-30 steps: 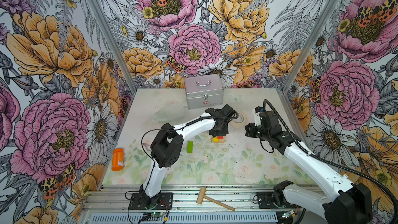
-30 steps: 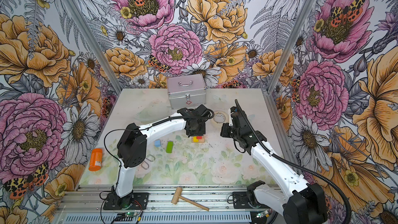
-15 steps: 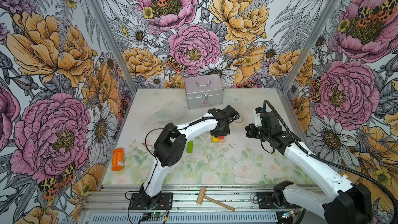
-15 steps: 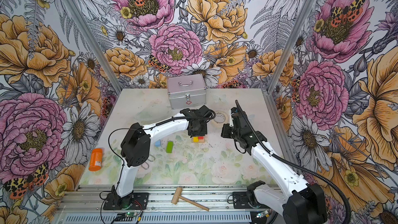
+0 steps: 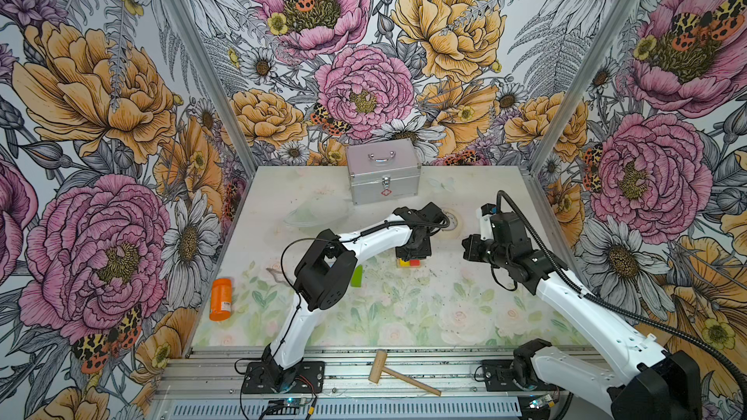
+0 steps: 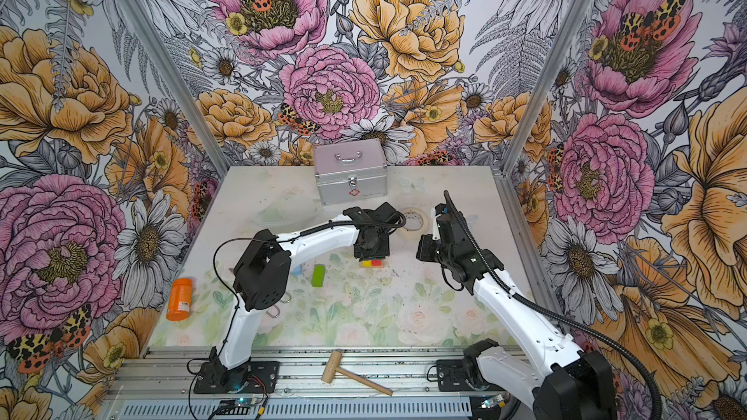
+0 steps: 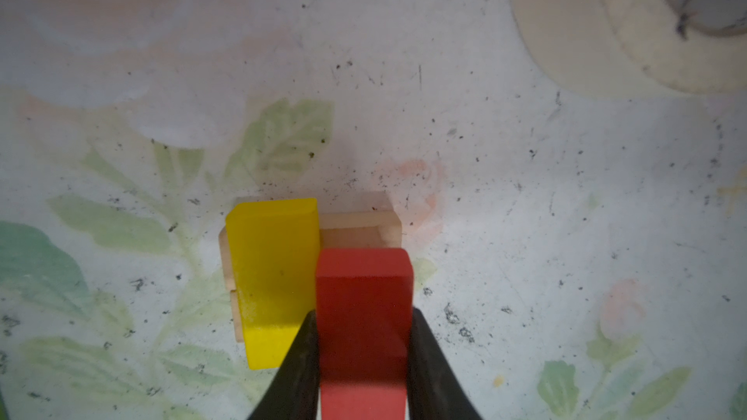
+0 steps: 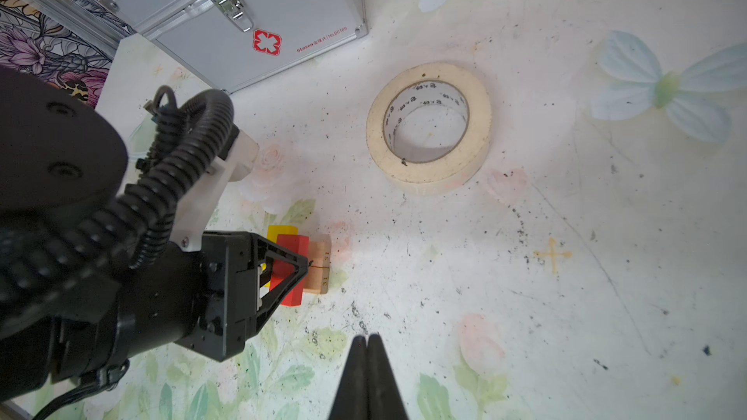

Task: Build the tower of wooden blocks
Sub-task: 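Carry the red block with the left gripper over the wooden blocks beside the yellow block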

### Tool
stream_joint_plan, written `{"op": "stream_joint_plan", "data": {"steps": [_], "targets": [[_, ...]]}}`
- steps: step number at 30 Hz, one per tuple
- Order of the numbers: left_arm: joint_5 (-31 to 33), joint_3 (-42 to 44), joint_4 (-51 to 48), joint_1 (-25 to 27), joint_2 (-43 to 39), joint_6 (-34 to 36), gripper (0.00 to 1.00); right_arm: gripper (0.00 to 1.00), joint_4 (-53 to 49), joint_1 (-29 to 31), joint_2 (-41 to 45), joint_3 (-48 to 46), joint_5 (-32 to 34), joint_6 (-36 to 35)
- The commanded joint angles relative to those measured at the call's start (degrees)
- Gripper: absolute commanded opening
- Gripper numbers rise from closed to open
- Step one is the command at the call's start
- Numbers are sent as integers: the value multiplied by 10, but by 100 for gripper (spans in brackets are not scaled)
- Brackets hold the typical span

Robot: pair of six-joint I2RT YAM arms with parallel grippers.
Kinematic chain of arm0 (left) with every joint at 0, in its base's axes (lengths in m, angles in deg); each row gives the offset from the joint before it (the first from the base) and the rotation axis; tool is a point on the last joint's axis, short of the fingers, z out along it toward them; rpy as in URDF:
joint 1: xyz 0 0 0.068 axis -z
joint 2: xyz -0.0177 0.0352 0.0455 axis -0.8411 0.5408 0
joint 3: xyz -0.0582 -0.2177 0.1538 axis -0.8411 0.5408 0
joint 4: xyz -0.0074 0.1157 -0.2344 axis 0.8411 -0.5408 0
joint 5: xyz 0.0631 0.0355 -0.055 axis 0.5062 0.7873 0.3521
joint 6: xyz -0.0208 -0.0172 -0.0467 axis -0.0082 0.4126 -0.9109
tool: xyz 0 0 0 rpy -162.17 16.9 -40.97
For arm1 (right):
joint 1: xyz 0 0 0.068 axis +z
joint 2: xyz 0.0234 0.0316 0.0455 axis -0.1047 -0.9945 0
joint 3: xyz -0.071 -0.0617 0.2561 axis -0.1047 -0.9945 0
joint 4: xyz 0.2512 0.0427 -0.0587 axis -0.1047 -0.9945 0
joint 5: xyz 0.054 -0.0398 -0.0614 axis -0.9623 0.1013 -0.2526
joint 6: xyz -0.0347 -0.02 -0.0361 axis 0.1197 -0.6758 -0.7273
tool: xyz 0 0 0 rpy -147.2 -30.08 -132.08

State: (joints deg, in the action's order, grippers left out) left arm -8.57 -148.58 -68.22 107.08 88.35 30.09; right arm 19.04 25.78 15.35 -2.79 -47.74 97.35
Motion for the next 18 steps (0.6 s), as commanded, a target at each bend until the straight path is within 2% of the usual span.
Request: {"op": "stream_joint_plan", "data": {"steps": [1, 18], "targets": [[1, -20, 0, 5, 9, -8, 0, 0, 3, -5, 13, -5, -6, -5], [7, -18, -1, 6, 10, -6, 0, 0, 3, -6, 16, -8, -9, -3]]}}
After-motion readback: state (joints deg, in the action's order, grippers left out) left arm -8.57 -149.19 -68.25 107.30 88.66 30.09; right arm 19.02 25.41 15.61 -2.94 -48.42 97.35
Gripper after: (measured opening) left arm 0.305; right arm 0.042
